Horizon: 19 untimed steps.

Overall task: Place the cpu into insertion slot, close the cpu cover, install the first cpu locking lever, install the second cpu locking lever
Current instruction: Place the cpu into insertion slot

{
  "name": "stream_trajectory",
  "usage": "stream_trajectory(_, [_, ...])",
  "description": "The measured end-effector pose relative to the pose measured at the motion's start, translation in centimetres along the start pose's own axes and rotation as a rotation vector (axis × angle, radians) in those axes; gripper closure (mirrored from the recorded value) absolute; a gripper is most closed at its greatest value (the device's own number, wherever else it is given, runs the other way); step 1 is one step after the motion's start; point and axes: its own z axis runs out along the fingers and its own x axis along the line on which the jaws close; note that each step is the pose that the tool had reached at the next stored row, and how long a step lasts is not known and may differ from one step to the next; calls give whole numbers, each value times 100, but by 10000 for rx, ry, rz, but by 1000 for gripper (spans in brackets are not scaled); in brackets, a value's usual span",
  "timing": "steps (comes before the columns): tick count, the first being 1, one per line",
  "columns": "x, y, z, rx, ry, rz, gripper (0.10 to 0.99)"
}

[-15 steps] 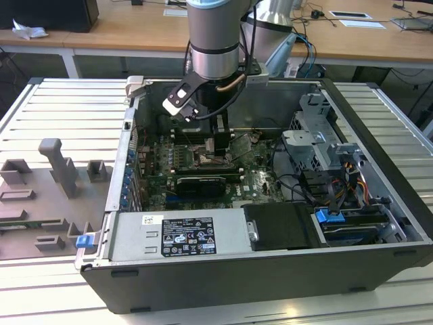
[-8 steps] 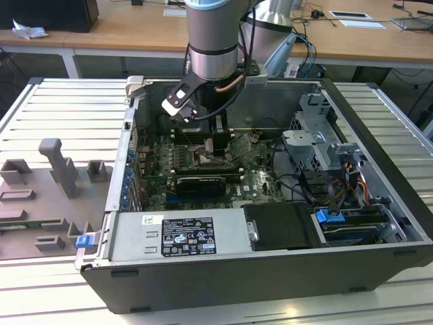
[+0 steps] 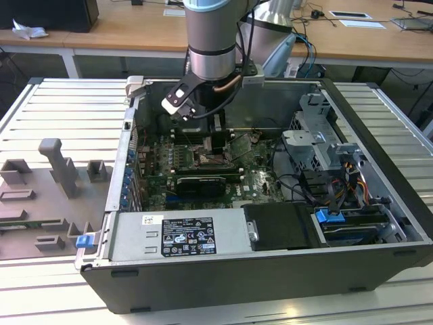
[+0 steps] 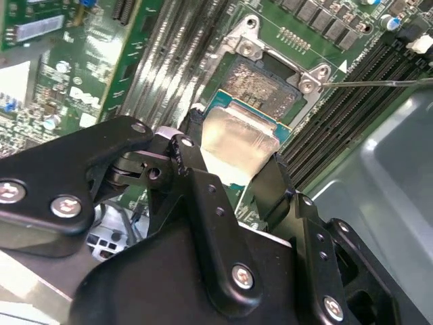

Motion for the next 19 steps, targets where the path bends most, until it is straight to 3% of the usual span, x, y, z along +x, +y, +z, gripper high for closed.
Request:
stream_trajectory(1, [19,-2,18,0,-48,-4,545])
stream_trajectory(6, [43,-63,109,-2,-45,-4,545])
stream_trajectory(19, [63,-109,341,-5,-78,170,545])
